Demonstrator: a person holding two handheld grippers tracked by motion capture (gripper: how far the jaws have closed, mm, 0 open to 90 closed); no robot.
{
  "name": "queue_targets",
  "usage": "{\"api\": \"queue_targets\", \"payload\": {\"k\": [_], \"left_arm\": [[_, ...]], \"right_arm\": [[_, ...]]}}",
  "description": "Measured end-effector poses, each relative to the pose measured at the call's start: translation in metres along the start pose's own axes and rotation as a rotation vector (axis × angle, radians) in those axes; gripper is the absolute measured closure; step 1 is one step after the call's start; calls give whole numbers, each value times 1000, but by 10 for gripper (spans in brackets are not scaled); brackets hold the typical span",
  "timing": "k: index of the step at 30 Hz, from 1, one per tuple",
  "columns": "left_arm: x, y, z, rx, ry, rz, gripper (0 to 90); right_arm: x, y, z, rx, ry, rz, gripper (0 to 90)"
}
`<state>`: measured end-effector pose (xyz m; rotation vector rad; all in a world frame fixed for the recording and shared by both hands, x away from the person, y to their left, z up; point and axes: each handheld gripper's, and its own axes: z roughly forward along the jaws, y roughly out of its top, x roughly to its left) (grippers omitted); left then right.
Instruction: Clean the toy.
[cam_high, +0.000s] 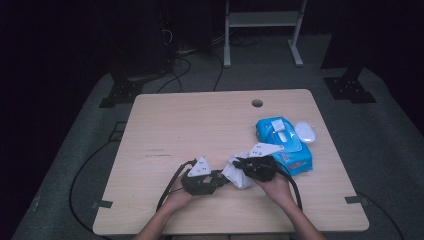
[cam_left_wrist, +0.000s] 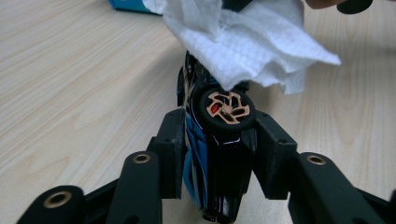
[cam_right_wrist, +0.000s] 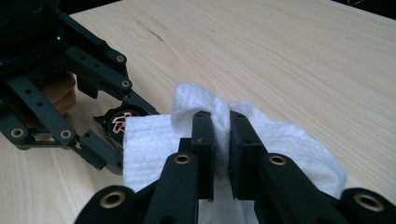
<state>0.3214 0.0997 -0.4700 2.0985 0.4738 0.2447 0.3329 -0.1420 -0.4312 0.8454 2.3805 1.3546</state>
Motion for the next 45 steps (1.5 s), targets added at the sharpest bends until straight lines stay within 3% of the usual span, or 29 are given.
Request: {"api": "queue_targets", "payload": {"k": [3,10,18,22,27,31,35,40,42,45], "left_arm": [[0,1,0,0,6,-2,516],[0,1,4,33,2,39,385],[4,2,8,36,-9,0,255],[5,4,10,36,-39,-43,232],[7,3,11,43,-45,-59,196],[8,1,10,41,-40,-52,234],[5,-1,5,20,-2,-23,421],[7,-2,3,-4,17,-58,497],[6,-2,2,-6,17,-46,558],[5,-1,1,-1,18,-30,614]], "right_arm": [[-2,-1,-1,-1,0,6,814],[-3,0,-1,-2,-6,-1,813],[-3,0,-2,2,-11,1,814],[7,3,2,1,11,-18,814],[30,10,14,-10,93,-52,813],[36,12,20,-10,116,-65,813],[29,10,18,-6,112,-38,813],[16,6,8,5,55,-32,810],[7,2,3,9,48,-14,811],[-5,0,-5,7,-3,-2,811]]}}
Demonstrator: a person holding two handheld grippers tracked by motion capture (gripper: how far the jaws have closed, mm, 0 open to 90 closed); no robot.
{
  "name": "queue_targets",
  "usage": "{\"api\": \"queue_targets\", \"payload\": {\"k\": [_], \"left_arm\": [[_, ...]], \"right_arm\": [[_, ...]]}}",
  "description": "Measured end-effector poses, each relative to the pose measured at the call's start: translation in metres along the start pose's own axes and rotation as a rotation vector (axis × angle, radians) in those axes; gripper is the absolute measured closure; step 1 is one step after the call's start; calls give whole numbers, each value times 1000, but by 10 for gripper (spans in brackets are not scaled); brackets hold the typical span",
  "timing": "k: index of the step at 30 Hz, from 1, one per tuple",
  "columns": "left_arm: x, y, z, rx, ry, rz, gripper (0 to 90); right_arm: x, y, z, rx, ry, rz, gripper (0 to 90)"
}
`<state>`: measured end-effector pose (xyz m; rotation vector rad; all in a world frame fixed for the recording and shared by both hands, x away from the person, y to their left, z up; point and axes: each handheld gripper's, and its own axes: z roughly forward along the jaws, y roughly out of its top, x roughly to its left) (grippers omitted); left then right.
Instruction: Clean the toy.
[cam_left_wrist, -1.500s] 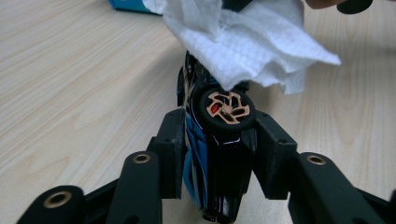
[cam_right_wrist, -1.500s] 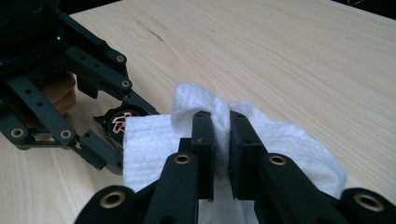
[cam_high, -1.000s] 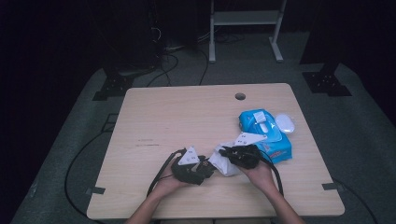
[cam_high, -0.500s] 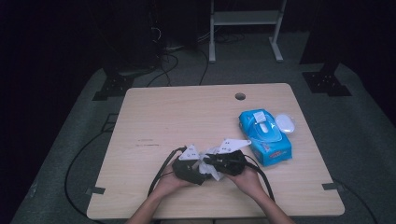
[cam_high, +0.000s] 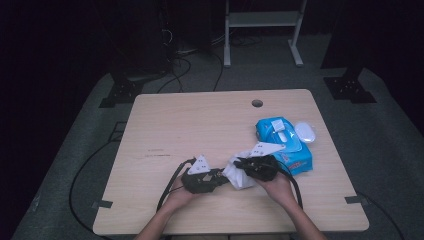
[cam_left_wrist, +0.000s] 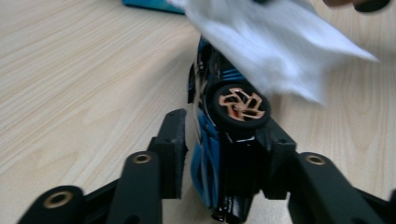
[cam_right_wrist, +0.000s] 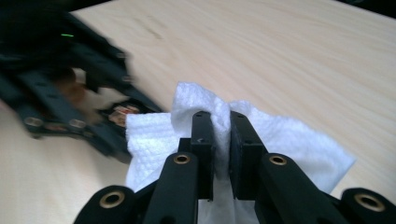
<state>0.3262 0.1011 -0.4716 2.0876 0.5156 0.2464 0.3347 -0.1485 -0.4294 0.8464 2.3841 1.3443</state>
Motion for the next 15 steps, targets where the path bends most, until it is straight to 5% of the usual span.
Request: {"api": "queue_targets", "payload": {"k": [7,15], "left_arm": [[-1,0,0,-7,2,6,653],[1,0,-3,-2,5,0,662]], "right_arm": [[-27,-9,-14,-17,-43,85,812],[-4,-1,-2,-12,-5,8,812]]}}
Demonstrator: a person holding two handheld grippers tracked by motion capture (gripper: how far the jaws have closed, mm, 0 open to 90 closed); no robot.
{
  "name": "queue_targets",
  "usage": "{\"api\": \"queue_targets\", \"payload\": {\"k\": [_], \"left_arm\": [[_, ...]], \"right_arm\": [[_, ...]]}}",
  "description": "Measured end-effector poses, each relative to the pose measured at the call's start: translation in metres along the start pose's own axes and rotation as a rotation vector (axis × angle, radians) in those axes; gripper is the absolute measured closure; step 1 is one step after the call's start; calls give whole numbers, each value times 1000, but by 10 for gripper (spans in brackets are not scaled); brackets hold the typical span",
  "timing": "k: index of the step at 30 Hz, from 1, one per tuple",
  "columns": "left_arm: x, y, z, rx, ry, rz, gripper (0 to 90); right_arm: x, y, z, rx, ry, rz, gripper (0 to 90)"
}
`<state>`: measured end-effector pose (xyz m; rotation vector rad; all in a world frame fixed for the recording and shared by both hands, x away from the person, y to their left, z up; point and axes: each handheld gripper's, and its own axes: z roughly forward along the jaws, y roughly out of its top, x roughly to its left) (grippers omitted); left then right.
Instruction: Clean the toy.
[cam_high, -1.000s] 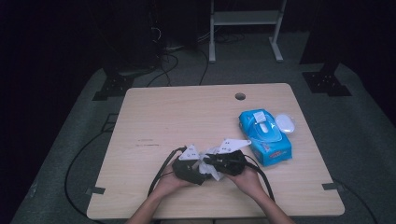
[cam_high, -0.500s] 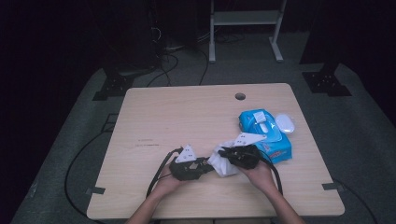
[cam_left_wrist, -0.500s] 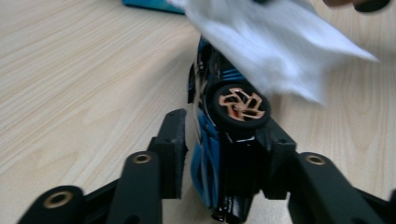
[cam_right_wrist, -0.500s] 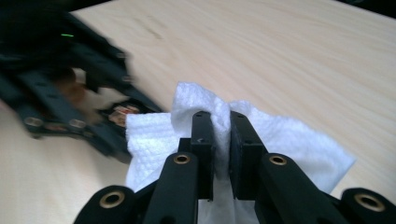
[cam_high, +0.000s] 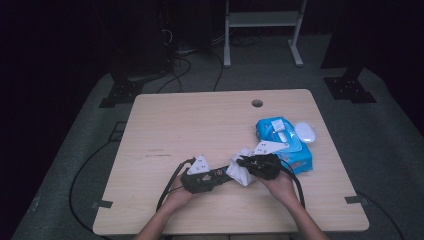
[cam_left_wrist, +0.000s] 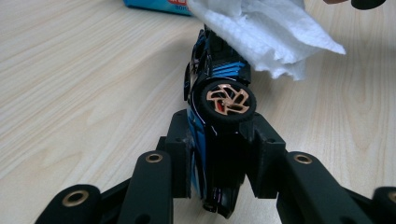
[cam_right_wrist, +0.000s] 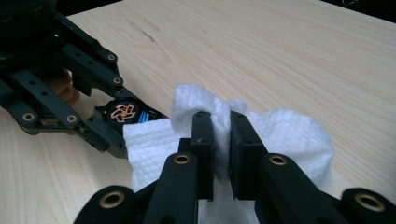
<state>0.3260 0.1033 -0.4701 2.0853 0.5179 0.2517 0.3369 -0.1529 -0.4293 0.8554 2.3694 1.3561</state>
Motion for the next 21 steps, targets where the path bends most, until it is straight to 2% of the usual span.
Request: {"api": "queue_targets", "payload": {"k": [3,6,8,11,14,16,17,21], "left_arm": [[-1,1,0,1,2,13,663],[-1,0,0,-2,3,11,664],[-1,0,0,-2,2,9,666],[0,0,0,0,-4,8,664],[0,0,0,0,-1,4,664],[-1,0,-1,0,2,8,665],[-1,0,-1,0,3,9,665],[-2,1,-1,0,3,15,664]], "right_arm": [[-9,-3,-5,1,-26,16,812],[-25,-9,-14,-4,-54,68,812],[-31,-11,-19,-4,-84,86,812],[-30,-9,-21,-29,-58,107,812],[-21,-6,-13,-32,-14,86,812],[-17,-6,-7,-8,-19,54,811],[-17,-6,-7,-10,-20,53,811],[-31,-12,-16,-10,-43,97,805]]}}
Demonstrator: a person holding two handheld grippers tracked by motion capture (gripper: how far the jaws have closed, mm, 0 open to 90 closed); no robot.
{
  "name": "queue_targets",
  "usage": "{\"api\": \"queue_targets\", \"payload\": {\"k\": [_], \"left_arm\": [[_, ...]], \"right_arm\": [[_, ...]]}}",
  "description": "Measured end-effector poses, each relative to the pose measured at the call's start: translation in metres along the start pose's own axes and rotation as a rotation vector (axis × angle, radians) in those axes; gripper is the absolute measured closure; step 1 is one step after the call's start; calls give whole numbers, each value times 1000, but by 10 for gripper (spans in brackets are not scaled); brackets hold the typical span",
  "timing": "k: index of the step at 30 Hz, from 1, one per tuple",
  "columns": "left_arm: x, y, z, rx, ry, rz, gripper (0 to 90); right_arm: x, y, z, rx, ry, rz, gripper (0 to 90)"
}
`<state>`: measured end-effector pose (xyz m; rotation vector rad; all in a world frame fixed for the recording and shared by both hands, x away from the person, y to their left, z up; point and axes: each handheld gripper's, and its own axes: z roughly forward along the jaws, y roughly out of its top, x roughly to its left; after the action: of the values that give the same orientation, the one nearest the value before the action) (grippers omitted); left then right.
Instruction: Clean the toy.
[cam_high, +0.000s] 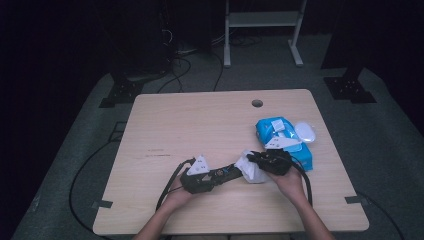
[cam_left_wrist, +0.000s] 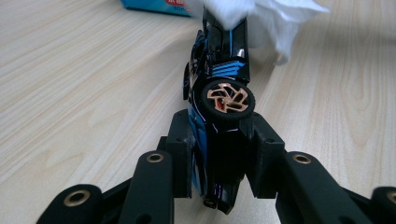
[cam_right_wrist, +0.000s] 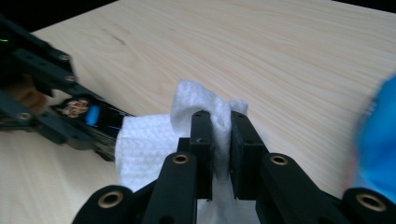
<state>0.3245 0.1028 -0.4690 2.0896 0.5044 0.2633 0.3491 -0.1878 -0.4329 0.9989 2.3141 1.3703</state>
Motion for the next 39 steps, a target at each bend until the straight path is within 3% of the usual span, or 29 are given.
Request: {"api": "queue_targets", "payload": {"k": [2,5,11,17,21,26,28,31,32,39], "left_arm": [[1,0,-1,4,0,4,664],[2,0,-1,5,-5,3,664],[3,0,-1,3,-3,0,661],[1,1,-1,8,-3,17,663],[1,0,-2,11,-3,23,664],[1,0,-1,5,-4,26,663],[0,0,-2,4,0,30,666],[-1,1,-2,7,9,42,667],[-1,1,-2,8,11,45,667],[-2,1,-2,9,15,50,667]], "right_arm": [[-6,-2,-3,20,-37,1,807],[-11,-6,-2,14,-9,46,810],[5,4,-1,-10,6,-2,819],[19,13,-1,-23,57,-19,821],[36,17,12,-5,101,-52,821],[73,19,39,16,174,-109,825],[81,23,43,18,203,-116,825],[85,24,43,27,166,-164,824],[82,23,42,25,161,-154,824],[38,8,13,28,-3,-120,821]]}}
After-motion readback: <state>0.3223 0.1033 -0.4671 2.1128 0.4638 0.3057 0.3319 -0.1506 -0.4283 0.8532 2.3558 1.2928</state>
